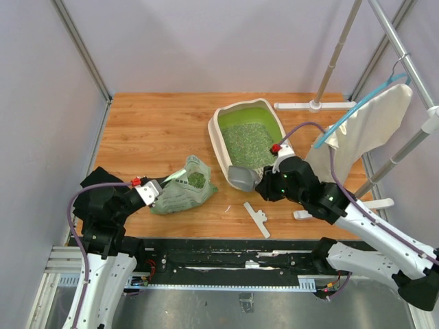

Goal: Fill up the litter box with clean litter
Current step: 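Scoop the cat litter from the cat litter bag.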

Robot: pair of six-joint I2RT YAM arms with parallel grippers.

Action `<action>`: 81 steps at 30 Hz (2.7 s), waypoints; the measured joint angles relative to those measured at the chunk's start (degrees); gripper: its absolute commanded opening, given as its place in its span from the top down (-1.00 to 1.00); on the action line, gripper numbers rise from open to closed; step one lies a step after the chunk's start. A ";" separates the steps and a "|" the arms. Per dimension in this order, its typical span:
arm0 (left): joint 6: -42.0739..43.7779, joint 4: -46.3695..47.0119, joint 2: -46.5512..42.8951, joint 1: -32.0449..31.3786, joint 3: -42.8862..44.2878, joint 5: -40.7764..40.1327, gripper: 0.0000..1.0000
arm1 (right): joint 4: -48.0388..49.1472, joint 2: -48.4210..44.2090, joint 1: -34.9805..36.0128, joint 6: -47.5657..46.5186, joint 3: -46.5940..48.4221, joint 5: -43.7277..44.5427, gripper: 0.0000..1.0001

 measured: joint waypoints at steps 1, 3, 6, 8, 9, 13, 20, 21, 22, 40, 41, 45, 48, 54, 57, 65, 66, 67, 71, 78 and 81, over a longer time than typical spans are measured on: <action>0.02 0.07 0.09 0.00 0.00 0.00 0.99 | 0.28 0.85 0.00 0.83 -1.22 -1.66 0.98; 0.02 0.42 0.48 0.00 0.00 0.02 0.99 | 1.20 3.78 0.00 0.87 -1.22 -4.96 0.98; 0.17 0.85 1.36 0.00 0.20 0.04 0.99 | 1.64 8.98 0.00 0.00 1.07 -10.12 0.98; 0.20 0.96 1.81 0.00 0.31 0.04 0.99 | 2.54 12.09 0.00 -0.98 3.93 -12.85 0.98; 0.22 0.98 1.86 0.00 0.31 0.04 0.99 | 3.10 13.31 0.00 -1.57 5.49 -13.81 0.98; 0.20 0.85 1.70 0.00 0.31 0.02 0.99 | 3.50 17.03 0.00 -4.48 13.81 -14.80 0.98; 0.50 -0.42 0.22 0.00 0.31 -0.42 0.99 | -1.40 21.11 0.00 -7.72 28.00 -14.86 0.98; 0.61 -0.42 0.24 0.00 0.31 -0.44 0.99 | -2.60 21.18 0.00 -7.96 29.27 -14.73 0.98; 0.63 -0.42 0.28 0.00 0.31 -0.42 0.99 | -4.07 21.22 0.00 -8.22 30.49 -14.56 0.98; 1.20 1.44 2.80 0.00 0.55 -0.83 0.99 | -27.85 29.59 1.25 -11.65 56.22 -22.16 0.98; 1.09 1.51 2.86 0.00 0.57 -0.83 0.99 | -28.89 30.82 1.62 -11.76 56.98 -22.16 0.98; 0.76 1.79 3.04 0.00 0.59 -0.81 0.99 | -33.75 37.57 3.02 -11.89 59.98 -20.26 0.98; -0.02 1.84 3.04 0.00 0.59 -0.28 0.99 | -36.39 44.02 4.44 -12.00 64.43 -18.14 0.98; -1.20 2.36 4.20 0.00 0.96 0.90 0.99 | -46.14 60.63 9.66 -13.53 86.71 -8.98 0.98; -1.18 2.69 4.92 0.00 1.44 0.92 0.99 | -49.66 65.72 11.26 -14.10 91.03 -5.42 0.99; -0.74 2.58 5.07 0.00 1.60 1.73 0.99 | -47.36 70.51 11.80 -15.08 85.26 -3.41 0.99; -0.66 2.58 5.14 0.00 1.60 1.73 0.99 | -46.58 70.55 11.91 -15.21 84.61 -3.45 0.99; -0.63 2.54 5.14 0.00 1.60 1.60 0.99 | -45.77 70.73 11.91 -15.32 83.93 -3.82 0.99; -0.68 2.08 4.81 0.00 1.22 1.31 0.99 | -41.81 71.60 11.37 -15.56 80.52 -6.80 0.98; -0.39 2.08 3.72 0.00 0.52 1.01 0.99 | -35.10 69.35 6.71 -15.08 72.76 -18.32 0.98; -0.28 2.21 3.67 0.00 0.46 1.03 0.99 | -31.01 67.43 4.26 -14.12 68.17 -23.80 0.98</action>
